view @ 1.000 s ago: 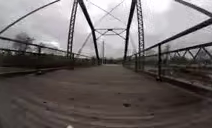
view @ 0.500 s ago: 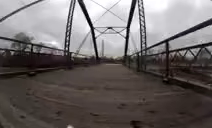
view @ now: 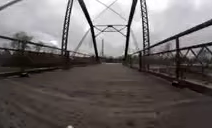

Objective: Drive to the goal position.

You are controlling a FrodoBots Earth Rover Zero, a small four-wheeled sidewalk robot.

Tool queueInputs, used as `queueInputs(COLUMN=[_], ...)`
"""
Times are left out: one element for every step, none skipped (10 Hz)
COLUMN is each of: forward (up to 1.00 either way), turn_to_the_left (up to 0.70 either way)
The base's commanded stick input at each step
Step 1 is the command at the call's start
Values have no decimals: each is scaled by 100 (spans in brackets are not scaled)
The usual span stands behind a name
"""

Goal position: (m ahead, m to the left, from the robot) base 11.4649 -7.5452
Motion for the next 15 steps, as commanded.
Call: queueInputs(forward=[100,100,100,100,100,100,100,100,100,100,100,100,100,100,100], turn_to_the_left=[0,0,0,0,0,0,0,0,0,0,-15,-29,-40,-30,-8])
